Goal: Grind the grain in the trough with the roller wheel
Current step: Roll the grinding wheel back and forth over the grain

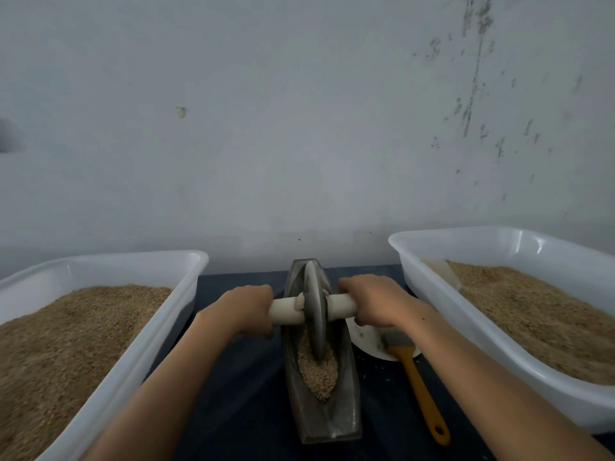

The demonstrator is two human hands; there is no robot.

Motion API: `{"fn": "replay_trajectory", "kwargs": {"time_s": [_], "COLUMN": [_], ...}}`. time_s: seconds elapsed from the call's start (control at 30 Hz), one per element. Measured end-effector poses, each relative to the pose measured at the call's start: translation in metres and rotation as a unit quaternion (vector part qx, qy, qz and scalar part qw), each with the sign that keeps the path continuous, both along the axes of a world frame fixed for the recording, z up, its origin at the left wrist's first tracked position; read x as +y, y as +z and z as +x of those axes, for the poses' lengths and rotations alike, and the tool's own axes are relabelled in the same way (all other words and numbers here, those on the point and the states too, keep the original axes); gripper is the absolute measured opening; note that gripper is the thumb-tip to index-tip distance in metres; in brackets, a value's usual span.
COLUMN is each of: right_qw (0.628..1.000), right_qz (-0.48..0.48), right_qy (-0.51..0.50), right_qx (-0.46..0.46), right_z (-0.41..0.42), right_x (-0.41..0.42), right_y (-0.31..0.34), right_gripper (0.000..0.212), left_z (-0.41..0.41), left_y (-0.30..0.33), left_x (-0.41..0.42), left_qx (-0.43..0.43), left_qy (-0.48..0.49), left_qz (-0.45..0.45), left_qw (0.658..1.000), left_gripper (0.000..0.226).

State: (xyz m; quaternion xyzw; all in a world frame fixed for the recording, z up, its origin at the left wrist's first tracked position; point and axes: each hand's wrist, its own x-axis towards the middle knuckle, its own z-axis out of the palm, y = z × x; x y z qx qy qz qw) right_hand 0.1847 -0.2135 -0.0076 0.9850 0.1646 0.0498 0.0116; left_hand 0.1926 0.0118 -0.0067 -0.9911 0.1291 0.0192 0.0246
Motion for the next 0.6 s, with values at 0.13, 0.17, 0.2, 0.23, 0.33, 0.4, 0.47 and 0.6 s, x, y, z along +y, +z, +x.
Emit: {"fn": "replay_trajectory", "kwargs": {"time_s": [0.13,0.17,0.2,0.23,0.33,0.4,0.47,0.6], "right_qw": [0.996,0.994,0.991,0.987,0.980,0.971,0.967,0.975], "right_qz": [0.035,0.056,0.075,0.085,0.062,0.059,0.087,0.091], "right_qy": [0.055,0.064,0.073,0.086,0.125,0.120,0.052,-0.109], "right_qx": [-0.064,-0.075,-0.088,-0.102,-0.143,-0.197,-0.236,-0.170], "right_z": [-0.010,-0.014,-0.019,-0.024,-0.045,-0.061,-0.076,-0.087], "right_x": [-0.010,-0.012,-0.016,-0.019,-0.029,-0.032,-0.031,-0.029], "right_y": [-0.005,-0.006,-0.006,-0.006,-0.007,-0.013,-0.020,-0.037], "right_gripper": [0.050,0.052,0.054,0.057,0.062,0.052,0.041,0.053], "left_z": [-0.005,-0.008,-0.011,-0.014,-0.022,-0.025,-0.028,-0.029], "left_y": [0.006,0.006,0.005,0.002,-0.009,-0.014,-0.016,-0.022], "left_x": [0.008,0.008,0.007,0.006,0.001,0.001,0.002,0.000], "left_qx": [0.019,0.000,-0.028,-0.062,-0.146,-0.188,-0.225,-0.259], "left_qy": [-0.039,-0.052,-0.064,-0.075,-0.088,-0.068,-0.044,-0.033], "left_qz": [-0.081,-0.094,-0.095,-0.086,-0.047,-0.044,-0.048,0.007], "left_qw": [0.996,0.994,0.993,0.992,0.984,0.979,0.972,0.965], "left_gripper": [0.053,0.052,0.050,0.048,0.043,0.040,0.035,0.029]}}
